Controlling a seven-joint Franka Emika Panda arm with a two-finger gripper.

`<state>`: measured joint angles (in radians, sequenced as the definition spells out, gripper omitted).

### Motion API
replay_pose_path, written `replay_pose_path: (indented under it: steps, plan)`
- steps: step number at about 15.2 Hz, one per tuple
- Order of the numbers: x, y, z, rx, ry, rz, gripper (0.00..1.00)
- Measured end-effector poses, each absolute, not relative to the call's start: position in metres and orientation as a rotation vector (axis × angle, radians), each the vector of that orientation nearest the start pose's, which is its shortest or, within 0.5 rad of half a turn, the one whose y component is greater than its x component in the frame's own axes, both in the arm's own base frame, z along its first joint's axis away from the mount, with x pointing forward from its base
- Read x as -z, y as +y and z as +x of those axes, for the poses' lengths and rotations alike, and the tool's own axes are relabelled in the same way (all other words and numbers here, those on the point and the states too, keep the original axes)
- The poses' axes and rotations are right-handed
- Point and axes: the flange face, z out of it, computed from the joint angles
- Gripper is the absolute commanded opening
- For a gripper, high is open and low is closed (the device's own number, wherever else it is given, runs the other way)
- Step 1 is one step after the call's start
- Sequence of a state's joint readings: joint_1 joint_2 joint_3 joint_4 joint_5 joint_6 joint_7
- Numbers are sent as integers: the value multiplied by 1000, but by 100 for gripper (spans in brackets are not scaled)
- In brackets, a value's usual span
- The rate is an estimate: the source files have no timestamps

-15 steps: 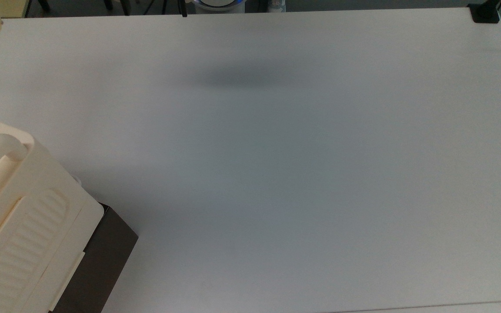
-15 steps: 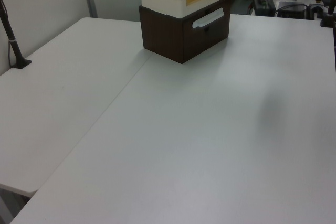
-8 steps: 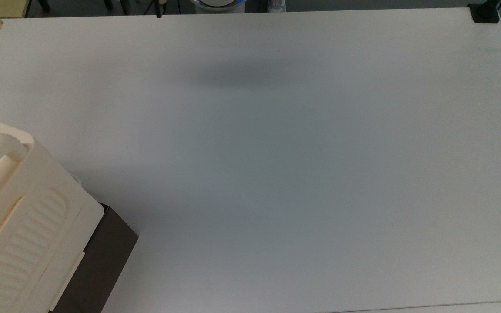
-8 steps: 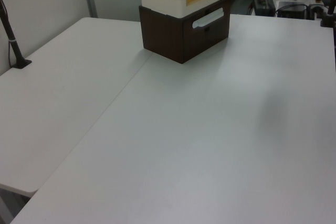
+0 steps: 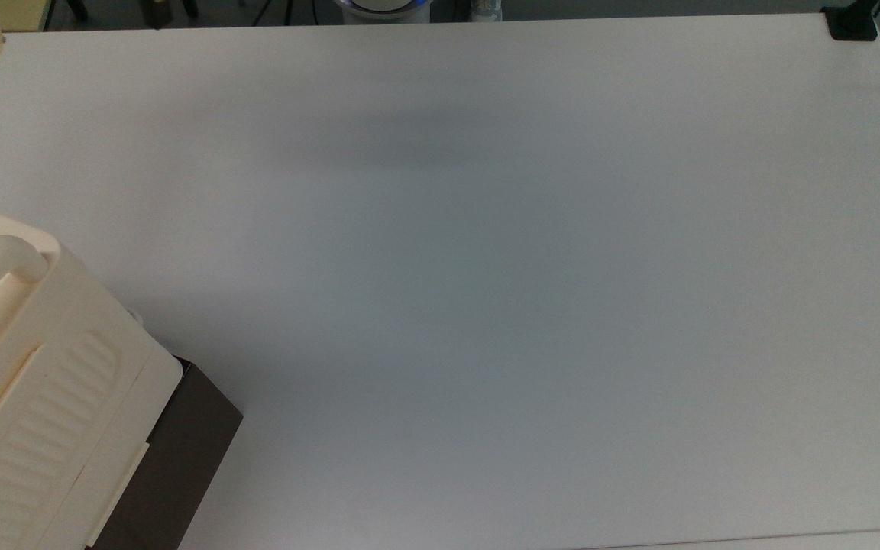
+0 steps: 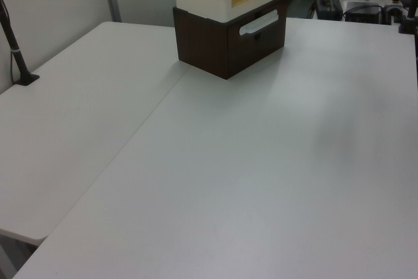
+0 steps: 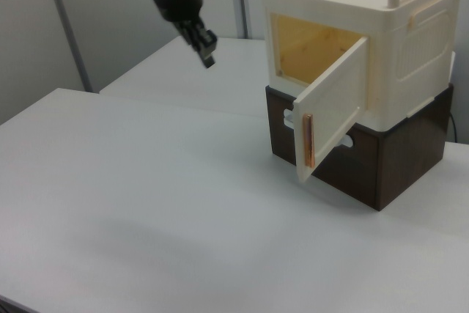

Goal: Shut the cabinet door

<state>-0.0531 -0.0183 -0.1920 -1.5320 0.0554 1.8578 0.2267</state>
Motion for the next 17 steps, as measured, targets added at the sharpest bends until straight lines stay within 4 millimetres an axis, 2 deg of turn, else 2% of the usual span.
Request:
replay_pose_path:
  steps: [6,10,14,17]
  plan:
    - [-712,-226,531,695,964,-2723,0]
    - [-729,-269,512,803,1054,-2631,0]
    - [-731,-314,486,835,1155,-2596,0]
    - [-739,-348,466,952,1201,-2589,0]
